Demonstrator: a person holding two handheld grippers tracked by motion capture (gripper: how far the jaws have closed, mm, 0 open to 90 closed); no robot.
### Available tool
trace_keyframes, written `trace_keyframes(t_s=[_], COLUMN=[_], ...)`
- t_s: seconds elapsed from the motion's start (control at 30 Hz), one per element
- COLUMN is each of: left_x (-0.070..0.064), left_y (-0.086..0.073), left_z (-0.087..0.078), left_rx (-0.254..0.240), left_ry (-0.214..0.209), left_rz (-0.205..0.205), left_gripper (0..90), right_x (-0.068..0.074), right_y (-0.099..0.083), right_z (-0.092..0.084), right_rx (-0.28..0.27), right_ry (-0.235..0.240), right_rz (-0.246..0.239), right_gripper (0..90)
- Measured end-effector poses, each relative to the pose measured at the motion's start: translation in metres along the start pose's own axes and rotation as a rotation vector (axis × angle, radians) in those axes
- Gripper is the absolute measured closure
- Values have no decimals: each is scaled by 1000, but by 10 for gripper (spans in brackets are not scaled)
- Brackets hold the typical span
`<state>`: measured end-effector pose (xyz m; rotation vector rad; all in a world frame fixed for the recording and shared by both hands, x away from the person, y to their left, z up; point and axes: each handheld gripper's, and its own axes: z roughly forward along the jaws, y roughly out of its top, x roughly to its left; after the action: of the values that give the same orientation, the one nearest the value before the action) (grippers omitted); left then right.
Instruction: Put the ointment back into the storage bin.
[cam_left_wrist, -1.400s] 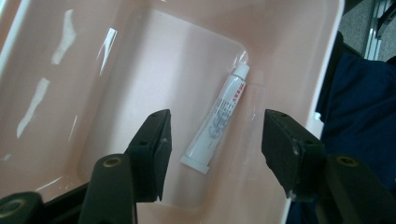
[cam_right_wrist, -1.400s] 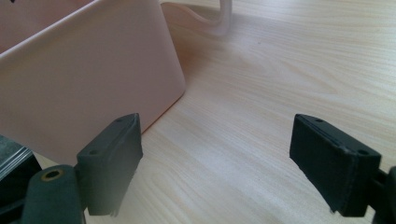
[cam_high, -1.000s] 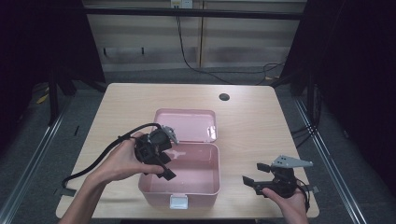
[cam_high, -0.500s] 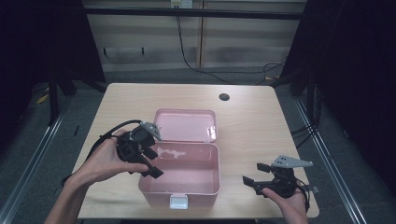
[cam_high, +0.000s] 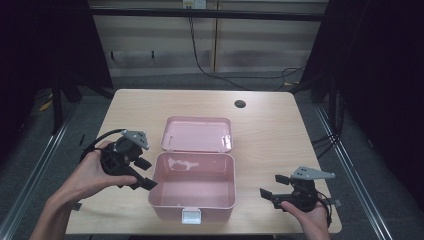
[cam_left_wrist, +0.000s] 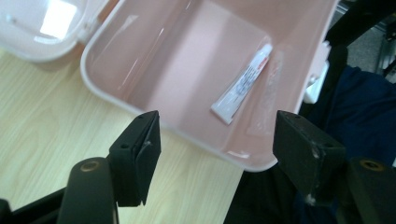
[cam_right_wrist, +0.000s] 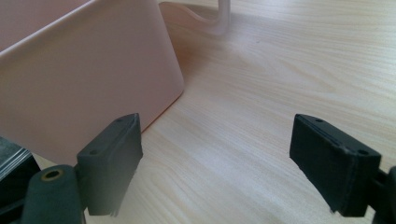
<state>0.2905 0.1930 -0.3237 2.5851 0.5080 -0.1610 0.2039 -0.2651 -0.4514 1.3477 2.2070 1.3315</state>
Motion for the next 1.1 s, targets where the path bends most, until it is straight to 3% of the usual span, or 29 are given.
trace_keyframes(t_s=[0.4, 0.5, 0.67, 0.83, 0.9, 1.0, 1.1], left_x=[9, 11, 15, 20, 20, 24, 26], left_y=[-46, -58, -75, -90, -95, -101, -107], left_z=[4, 8, 14, 24, 28, 33, 41], left_rx=[-39, -91, -126, -100, -111, -80, -83], left_ry=[13, 47, 59, 53, 57, 51, 49], left_rz=[-23, -29, -88, -105, -106, -102, -127], left_gripper=[348, 354, 360, 360, 357, 336, 331], right_x=[0, 0, -1, -1, -1, 0, 0], right_y=[0, 0, -1, -1, -1, -1, -2], right_z=[0, 0, 1, 2, 3, 3, 4], right_rx=[1, 2, -2, 5, 8, -2, -4], right_ry=[-5, -5, -5, -6, -8, -4, -5], right_rz=[-1, 0, 5, 4, 1, 4, 10], right_gripper=[168, 168, 168, 168, 168, 168, 168])
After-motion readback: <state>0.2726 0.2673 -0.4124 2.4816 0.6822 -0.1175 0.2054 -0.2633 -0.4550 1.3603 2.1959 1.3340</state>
